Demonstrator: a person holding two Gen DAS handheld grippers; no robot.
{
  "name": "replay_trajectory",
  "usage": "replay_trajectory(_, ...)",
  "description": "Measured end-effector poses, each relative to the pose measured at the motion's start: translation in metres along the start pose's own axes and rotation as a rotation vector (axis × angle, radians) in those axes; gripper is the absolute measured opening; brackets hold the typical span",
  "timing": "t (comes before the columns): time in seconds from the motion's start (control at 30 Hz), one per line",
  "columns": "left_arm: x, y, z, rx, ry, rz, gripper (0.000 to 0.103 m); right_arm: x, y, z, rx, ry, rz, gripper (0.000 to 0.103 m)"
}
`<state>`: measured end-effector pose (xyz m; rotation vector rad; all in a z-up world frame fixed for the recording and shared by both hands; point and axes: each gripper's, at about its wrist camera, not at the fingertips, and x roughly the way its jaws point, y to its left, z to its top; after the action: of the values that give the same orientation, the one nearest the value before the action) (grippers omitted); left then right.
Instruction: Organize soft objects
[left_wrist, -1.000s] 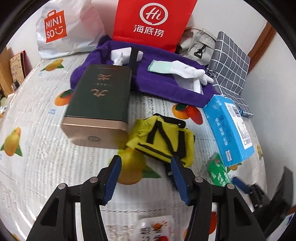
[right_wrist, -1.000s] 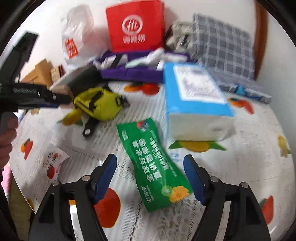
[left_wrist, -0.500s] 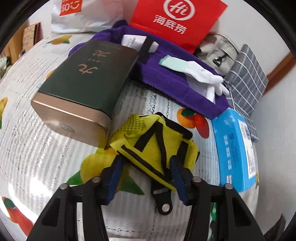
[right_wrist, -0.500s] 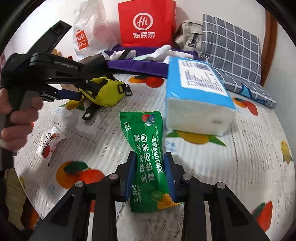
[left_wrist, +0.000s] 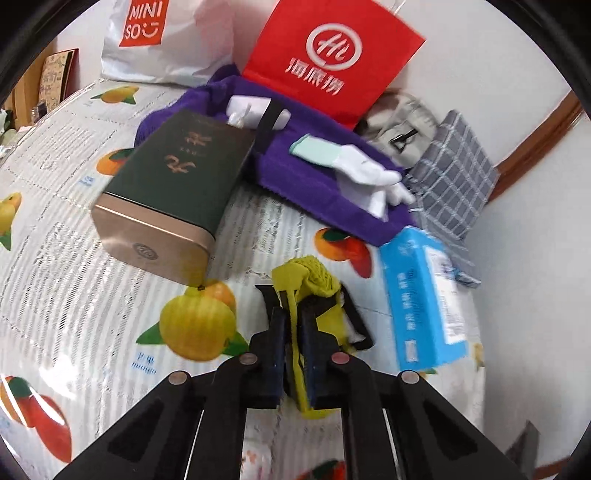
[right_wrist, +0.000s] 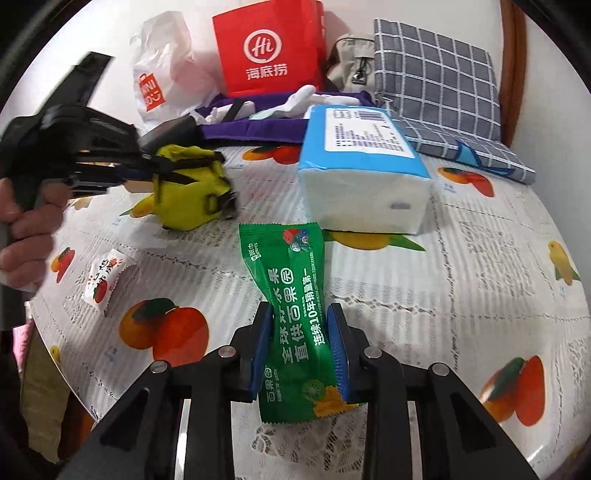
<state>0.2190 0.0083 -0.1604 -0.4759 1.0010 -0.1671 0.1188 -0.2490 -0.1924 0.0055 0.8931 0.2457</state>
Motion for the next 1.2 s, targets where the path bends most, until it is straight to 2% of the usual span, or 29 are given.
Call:
replay_trajectory(0.3, -0.051, 0.027, -0.001, -0.01, -0.068, -0.033, 0.008, -0.01, -0.01, -0.002, 0.048, -0.002, -0.043, 0.03)
replay_trajectory(0.43, -0.067, 0.057, 0.001, -0.045, -0.073, 0.012, 0.008, -0.013, -0.015, -0.001, 0.064, -0.004, -0.082, 0.03)
replay_trajectory(0.53, -0.07, 0.081, 0.001, -0.065, -0.067, 0.091, 0.008, -0.015, -0.019, 0.0, 0.074, -0.004, -0.112, 0.03)
replay_trajectory(0.6, -0.064, 0.094, 0.003, -0.071, -0.041, 0.125, 0.01, -0.015, -0.02, 0.001, 0.081, -0.001, -0.123, 0.03)
replay_trajectory(0.67, -0.055, 0.106, 0.004, -0.093, -0.01, 0.123, 0.012, -0.014, -0.018, 0.003, 0.078, 0.004, -0.132, 0.03)
replay_trajectory(0.77, -0.047, 0.118, 0.002, -0.12, 0.009, 0.111, 0.033, -0.012, -0.013, 0.003, 0.067, 0.015, -0.14, 0.03)
replay_trajectory(0.83, -0.043, 0.119, 0.0, -0.122, 0.029, 0.101, 0.056, -0.011, -0.01, 0.003, 0.056, 0.02, -0.143, 0.03)
replay_trajectory(0.9, -0.04, 0.118, -0.001, -0.129, 0.02, 0.077, 0.062, -0.011, -0.007, 0.003, 0.048, 0.023, -0.149, 0.03)
replay_trajectory(0.93, -0.039, 0.116, -0.002, -0.128, 0.021, 0.076, 0.068, -0.011, -0.007, 0.003, 0.046, 0.024, -0.152, 0.03)
replay_trajectory(1.0, -0.033, 0.11, -0.002, -0.111, 0.031, 0.087, 0.07, -0.014, -0.006, 0.005, 0.046, 0.014, -0.154, 0.03)
replay_trajectory(1.07, -0.022, 0.101, -0.003, -0.087, 0.051, 0.132, 0.073, -0.017, -0.006, 0.007, 0.045, 0.001, -0.153, 0.03)
replay_trajectory(1.13, -0.014, 0.092, -0.004, -0.048, 0.049, 0.165, 0.086, -0.021, -0.005, 0.01, 0.041, -0.014, -0.153, 0.03)
replay_trajectory(1.2, -0.008, 0.081, -0.006, 0.0, 0.043, 0.209, 0.091, -0.024, -0.005, 0.013, 0.036, -0.024, -0.155, 0.03)
